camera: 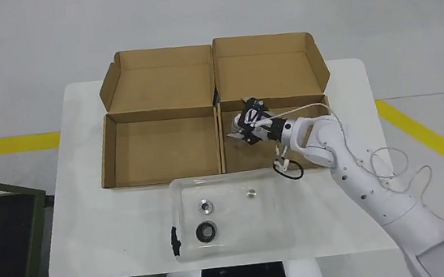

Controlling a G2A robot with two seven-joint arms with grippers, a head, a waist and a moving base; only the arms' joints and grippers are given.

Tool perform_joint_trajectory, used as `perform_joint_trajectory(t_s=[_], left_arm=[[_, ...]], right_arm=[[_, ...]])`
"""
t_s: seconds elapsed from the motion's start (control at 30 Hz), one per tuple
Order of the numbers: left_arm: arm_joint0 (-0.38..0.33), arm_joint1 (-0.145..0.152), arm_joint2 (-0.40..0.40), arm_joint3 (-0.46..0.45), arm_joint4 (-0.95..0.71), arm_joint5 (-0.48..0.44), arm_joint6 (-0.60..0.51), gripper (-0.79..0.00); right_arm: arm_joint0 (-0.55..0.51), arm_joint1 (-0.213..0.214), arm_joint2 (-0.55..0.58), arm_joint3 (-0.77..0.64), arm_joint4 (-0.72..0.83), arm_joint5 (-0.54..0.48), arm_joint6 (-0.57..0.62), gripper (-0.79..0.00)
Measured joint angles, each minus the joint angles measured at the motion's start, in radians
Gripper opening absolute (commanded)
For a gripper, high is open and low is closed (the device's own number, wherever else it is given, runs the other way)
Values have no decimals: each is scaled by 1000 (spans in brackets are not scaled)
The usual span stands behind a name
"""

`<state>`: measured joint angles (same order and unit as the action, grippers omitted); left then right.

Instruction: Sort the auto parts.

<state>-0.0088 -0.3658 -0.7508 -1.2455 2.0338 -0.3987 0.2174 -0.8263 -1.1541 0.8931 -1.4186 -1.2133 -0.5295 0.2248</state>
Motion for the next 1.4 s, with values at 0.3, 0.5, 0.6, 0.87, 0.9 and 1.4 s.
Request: perform_joint_trajectory(t_s=[0.3,0.5,0.6,0.87,0.9,1.4], left_arm=[[0,0,0,0,0,0,0,0],[0,0,0,0,0,0,0,0],[0,0,0,0,0,0,0,0],[0,0,0,0,0,0,0,0],[0,0,0,0,0,0,0,0],[0,0,0,0,0,0,0,0]], right_arm=[[-93,37,115,-241,-44,-68,47,0],[-189,60,163,-407,-62,-161,97,0],[-241,68,173,-470,-63,-201,111,0],[-370,90,198,-580,-90,-280,125,0],[-384,93,200,-592,-100,-288,128,0],[-564,127,222,-682,-272,-370,158,0]])
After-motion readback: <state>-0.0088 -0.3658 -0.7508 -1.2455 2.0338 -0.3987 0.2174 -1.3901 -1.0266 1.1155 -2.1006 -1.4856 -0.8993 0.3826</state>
